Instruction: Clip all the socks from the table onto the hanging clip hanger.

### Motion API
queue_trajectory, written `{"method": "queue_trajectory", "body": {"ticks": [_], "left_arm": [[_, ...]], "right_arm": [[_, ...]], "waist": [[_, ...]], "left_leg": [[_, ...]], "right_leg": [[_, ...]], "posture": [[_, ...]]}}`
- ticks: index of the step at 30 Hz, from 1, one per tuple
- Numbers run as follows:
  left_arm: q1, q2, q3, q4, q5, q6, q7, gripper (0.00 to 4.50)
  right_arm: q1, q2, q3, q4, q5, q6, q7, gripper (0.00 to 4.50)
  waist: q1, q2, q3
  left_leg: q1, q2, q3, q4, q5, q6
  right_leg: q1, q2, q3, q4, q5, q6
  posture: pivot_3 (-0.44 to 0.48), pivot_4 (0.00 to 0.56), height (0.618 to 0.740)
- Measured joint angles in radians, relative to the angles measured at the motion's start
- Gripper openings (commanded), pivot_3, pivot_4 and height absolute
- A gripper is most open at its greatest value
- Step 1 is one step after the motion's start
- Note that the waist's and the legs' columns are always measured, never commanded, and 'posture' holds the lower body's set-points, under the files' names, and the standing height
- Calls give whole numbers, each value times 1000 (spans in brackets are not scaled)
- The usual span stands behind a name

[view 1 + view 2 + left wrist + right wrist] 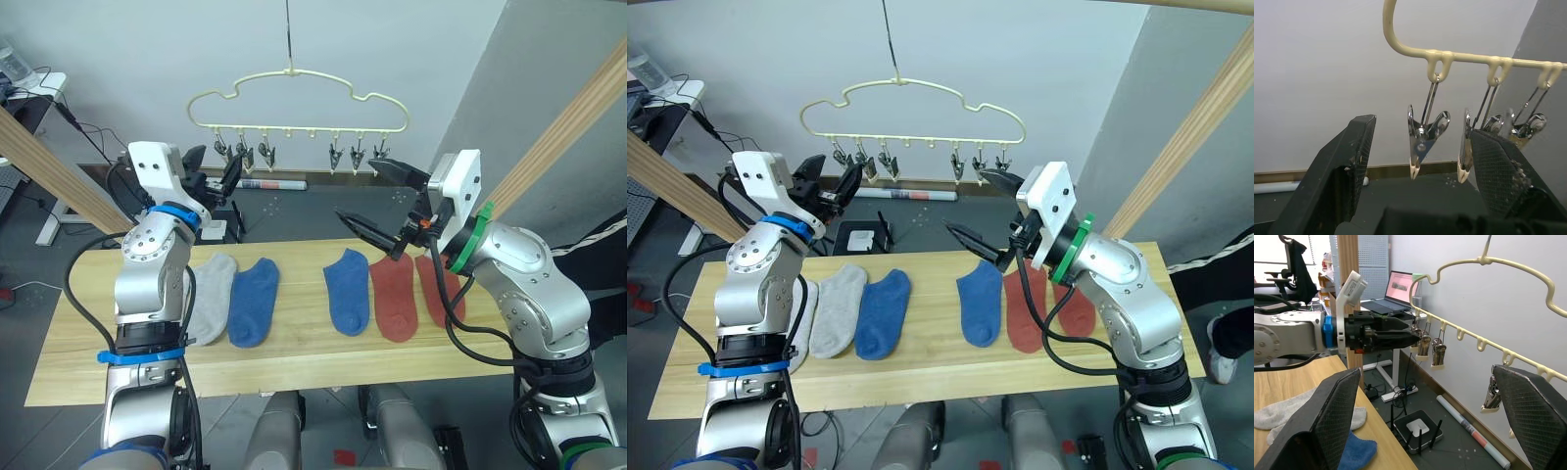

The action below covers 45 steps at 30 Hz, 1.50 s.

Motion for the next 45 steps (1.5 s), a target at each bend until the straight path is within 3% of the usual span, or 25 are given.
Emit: {"method": "queue_trajectory", "body": {"ticks": [7,35,38,45], "left_arm": [[16,27,13,-39,-14,38,1,3376],[-121,3,0,189,24,-101,-12,3376],[-120,3,0,191,24,-101,-13,2806],[-110,3,0,190,23,-101,-13,772]], "right_arm": [[12,-2,0,0,0,2,0,4500],[-21,3,1,-11,5,8,0,4500],[-21,3,1,-11,8,8,0,4500],[-20,3,1,-11,8,8,0,4500]], "waist": [[1,0,0],[-1,0,0],[-1,0,0],[-1,-1,0]], "left_leg": [[0,0,0,0,-1,1],[0,0,1,1,-1,1],[0,0,1,1,-1,1],[0,0,1,1,-1,2]], "right_leg": [[0,0,0,1,0,0],[0,0,0,1,0,0],[0,0,0,1,0,0],[0,0,0,1,0,0]], "posture": [[9,309,740],[-8,312,740],[-9,314,740],[-9,319,740]]}}
